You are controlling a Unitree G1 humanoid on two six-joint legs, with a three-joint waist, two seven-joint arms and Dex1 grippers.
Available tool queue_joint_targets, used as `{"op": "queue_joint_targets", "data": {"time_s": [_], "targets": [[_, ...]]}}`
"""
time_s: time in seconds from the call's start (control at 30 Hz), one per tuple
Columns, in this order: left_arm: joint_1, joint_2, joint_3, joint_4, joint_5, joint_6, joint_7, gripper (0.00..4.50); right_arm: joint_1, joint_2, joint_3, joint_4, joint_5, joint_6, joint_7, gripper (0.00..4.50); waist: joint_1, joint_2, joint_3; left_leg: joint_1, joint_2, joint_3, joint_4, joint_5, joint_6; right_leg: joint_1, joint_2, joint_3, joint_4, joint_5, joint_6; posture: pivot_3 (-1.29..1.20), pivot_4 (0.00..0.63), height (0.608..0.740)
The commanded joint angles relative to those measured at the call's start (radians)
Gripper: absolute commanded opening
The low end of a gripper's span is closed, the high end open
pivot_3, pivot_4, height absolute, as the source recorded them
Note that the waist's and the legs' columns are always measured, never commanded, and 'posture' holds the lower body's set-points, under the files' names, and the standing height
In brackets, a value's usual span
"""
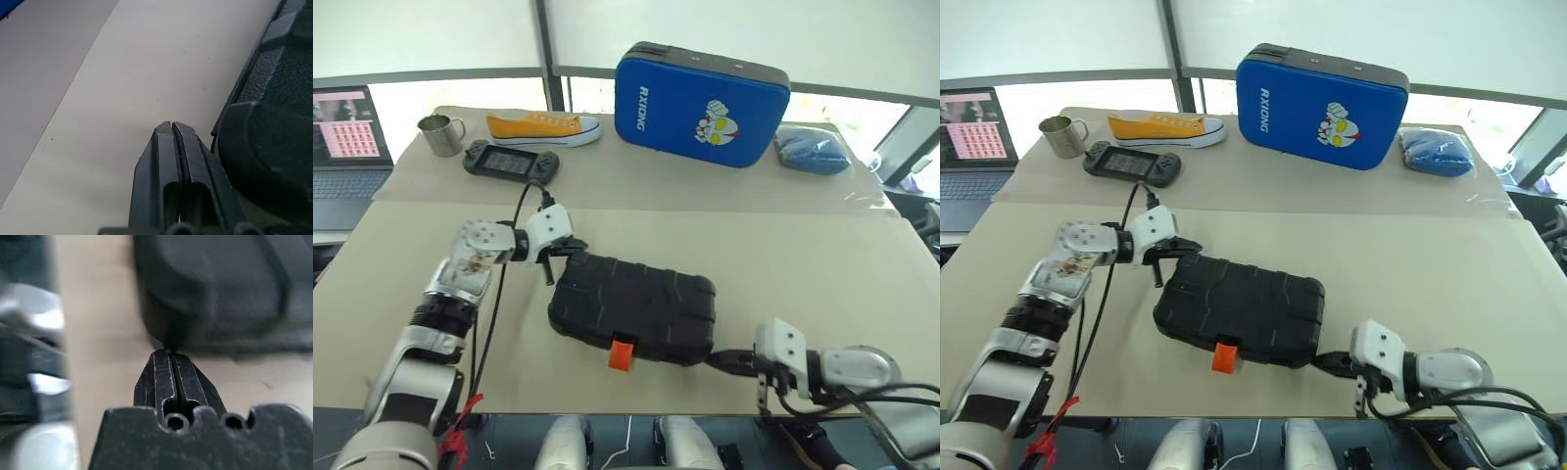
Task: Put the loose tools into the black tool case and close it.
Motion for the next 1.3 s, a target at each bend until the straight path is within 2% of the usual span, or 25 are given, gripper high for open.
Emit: {"op": "queue_joint_targets", "data": {"time_s": [0.03, 0.27, 0.43, 0.53, 0.77, 0.97, 1.1, 1.3], "targets": [[0.059, 0.026, -0.012, -0.152, -0.057, 0.031, -0.102, 0.05, -0.059, 0.029, -0.055, 0.027, -0.013, -0.007, -0.063, 0.0, 0.001, 0.001, 0.0, -0.002, 0.0, -0.001, 0.0, 0.0, 0.0, -0.003, -0.001, 0.0, 0.001, 0.0, 0.0, 0.0, 0.15, 0.74], [0.06, 0.069, 0.056, -0.263, -0.117, 0.156, -0.106, 0.05, -0.019, 0.009, -0.094, 0.031, -0.015, -0.008, -0.045, 0.0, 0.019, 0.001, 0.0, -0.006, 0.0, 0.0, 0.002, 0.0, 0.0, -0.005, -0.001, -0.001, 0.002, 0.0, 0.001, 0.0, 0.15, 0.74], [0.042, 0.06, 0.043, -0.195, -0.082, 0.1, -0.085, 0.05, 0.146, -0.115, -0.147, -0.041, 0.041, -0.027, 0.136, 0.0, 0.028, 0.002, 0.001, -0.006, -0.002, 0.0, 0.002, 0.0, 0.0, -0.004, -0.001, -0.001, 0.001, -0.001, 0.001, 0.0, 0.15, 0.74], [0.04, 0.046, 0.032, -0.17, -0.073, 0.075, -0.082, 0.05, 0.203, -0.151, -0.151, -0.095, 0.092, -0.012, 0.204, 0.0, 0.025, 0.002, 0.001, -0.005, -0.001, 0.0, 0.002, 0.0, 0.0, -0.004, -0.001, -0.001, 0.001, -0.001, 0.001, 0.0, 0.15, 0.74], [0.04, 0.011, -0.004, -0.161, -0.058, 0.055, -0.098, 0.05, 0.048, -0.053, -0.029, -0.15, 0.151, 0.103, 0.15, 0.0, 0.018, 0.002, 0.001, -0.004, -0.001, -0.003, 0.003, 0.0, 0.0, -0.003, 0.0, 0.0, 0.003, 0.0, 0.001, 0.0, 0.15, 0.74], [0.053, 0.013, -0.02, -0.174, -0.056, 0.062, -0.122, 0.05, -0.133, 0.043, -0.01, -0.046, 0.077, 0.138, 0.025, 0.0, 0.019, 0.001, 0.001, -0.005, -0.001, -0.002, 0.004, 0.0, 0.0, -0.003, 0.0, -0.001, 0.002, 0.0, 0.001, 0.0, 0.15, 0.74], [0.086, 0.033, -0.003, -0.239, -0.086, 0.105, -0.148, 0.05, -0.195, 0.042, -0.042, 0.017, 0.067, 0.159, 0.001, 0.0, 0.015, 0.001, 0.001, -0.004, -0.001, 0.0, 0.005, 0.0, 0.0, -0.004, 0.0, 0.0, 0.003, 0.001, 0.001, 0.0, 0.15, 0.74], [0.069, 0.041, 0.027, -0.23, -0.088, 0.119, -0.122, 0.05, -0.189, 0.018, -0.072, 0.01, 0.087, 0.174, 0.016, 0.0, 0.024, 0.002, 0.001, -0.006, -0.001, 0.0, 0.004, 0.0, 0.0, -0.005, 0.0, -0.001, 0.003, 0.001, 0.001, 0.0, 0.15, 0.74]]}}
